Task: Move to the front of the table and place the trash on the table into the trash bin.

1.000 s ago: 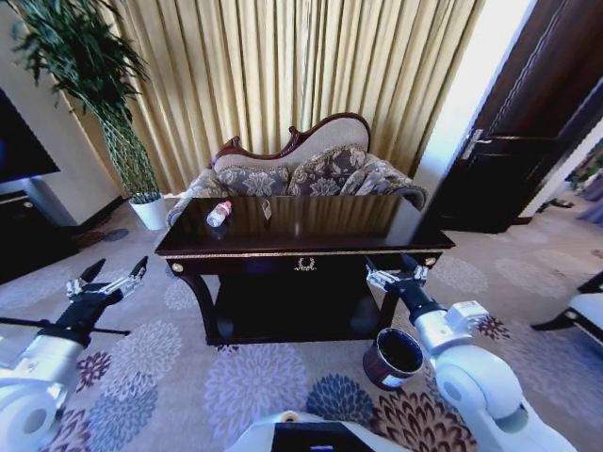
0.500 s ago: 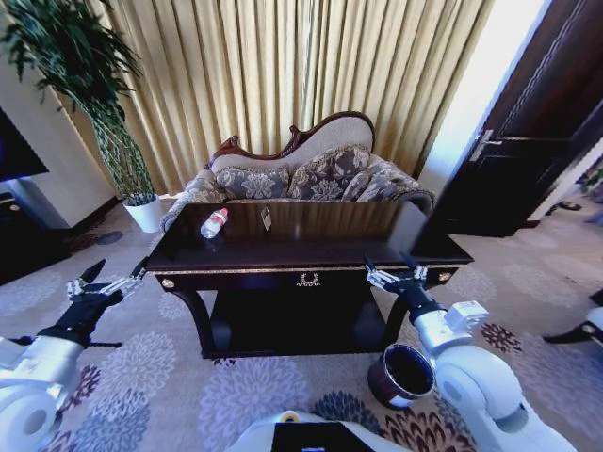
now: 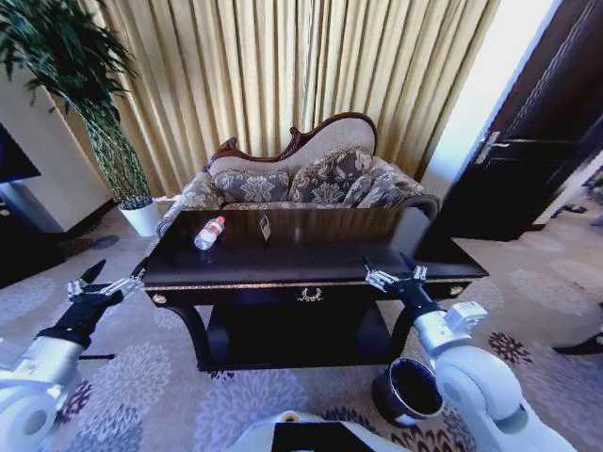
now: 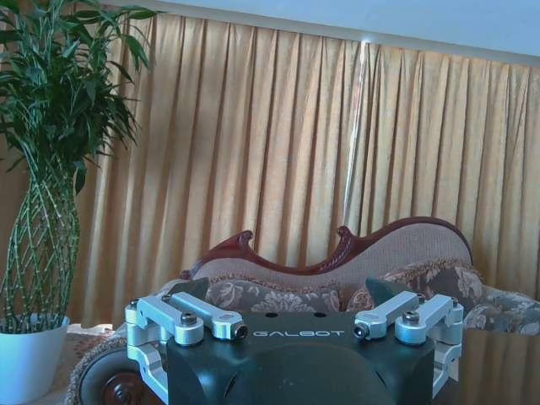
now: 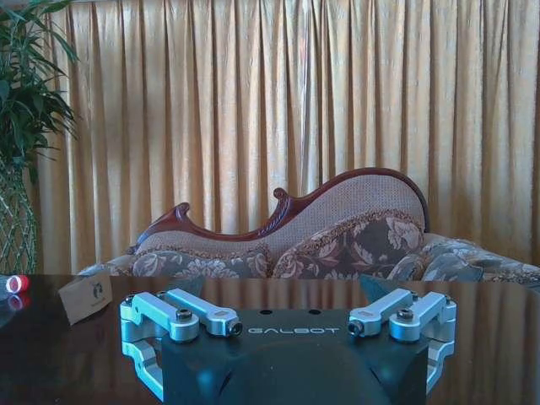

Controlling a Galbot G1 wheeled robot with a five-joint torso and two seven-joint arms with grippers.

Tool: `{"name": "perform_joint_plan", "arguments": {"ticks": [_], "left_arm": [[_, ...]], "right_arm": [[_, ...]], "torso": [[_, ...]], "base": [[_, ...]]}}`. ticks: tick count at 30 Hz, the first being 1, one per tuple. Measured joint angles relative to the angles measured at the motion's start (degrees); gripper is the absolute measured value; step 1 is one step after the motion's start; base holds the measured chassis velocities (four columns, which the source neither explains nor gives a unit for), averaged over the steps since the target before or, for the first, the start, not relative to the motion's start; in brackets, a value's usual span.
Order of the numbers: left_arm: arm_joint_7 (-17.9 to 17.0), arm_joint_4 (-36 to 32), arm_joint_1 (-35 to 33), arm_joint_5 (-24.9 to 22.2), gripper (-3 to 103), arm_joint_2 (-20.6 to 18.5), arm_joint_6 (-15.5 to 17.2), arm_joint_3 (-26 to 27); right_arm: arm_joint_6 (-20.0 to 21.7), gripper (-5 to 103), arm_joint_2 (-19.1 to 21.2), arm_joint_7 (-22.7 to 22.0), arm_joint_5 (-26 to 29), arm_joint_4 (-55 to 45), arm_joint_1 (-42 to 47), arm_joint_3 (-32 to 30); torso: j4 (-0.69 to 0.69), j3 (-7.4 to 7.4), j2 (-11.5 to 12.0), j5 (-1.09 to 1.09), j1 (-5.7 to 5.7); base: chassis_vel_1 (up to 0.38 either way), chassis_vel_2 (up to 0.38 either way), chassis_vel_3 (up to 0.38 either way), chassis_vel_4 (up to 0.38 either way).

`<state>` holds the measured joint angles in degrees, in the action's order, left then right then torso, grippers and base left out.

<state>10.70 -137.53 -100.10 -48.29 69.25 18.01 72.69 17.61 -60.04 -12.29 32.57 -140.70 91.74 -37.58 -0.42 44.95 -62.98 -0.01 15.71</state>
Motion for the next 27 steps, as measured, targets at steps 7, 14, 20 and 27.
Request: {"name": "perform_joint_plan", "arguments": {"ticks": [7,14,20,27], "left_arm": [[0.0,-0.1,0.0,0.0,100,0.2,0.0,-0.1],[0.0,-0.5,-0.8,0.0,100,0.7,-0.1,0.1],[0.1,-1.4,-1.4,0.1,100,1.8,-0.1,0.3],[-0.1,-2.2,-0.9,0.8,100,2.9,0.5,0.1]], "right_arm": [[0.0,100,0.0,-0.1,-0.3,-0.1,0.2,0.4],[0.7,100,2.3,-0.2,1.5,-0.3,-0.5,1.6],[2.4,100,9.0,-0.4,8.3,0.3,-5.3,3.0],[4.8,100,16.2,-0.4,14.6,3.3,-13.8,6.1]], "torso": [[0.0,0.0,0.0,0.0,0.0],[0.0,0.0,0.0,0.0,-0.01],[0.0,0.0,0.0,0.01,-0.01],[0.0,0.0,0.0,0.0,-0.01]], "base": [[-0.058,0.067,0.071,-0.074],[0.0,0.0,0.0,0.0],[0.0,0.0,0.0,0.0],[0.0,0.0,0.0,0.0]]}}
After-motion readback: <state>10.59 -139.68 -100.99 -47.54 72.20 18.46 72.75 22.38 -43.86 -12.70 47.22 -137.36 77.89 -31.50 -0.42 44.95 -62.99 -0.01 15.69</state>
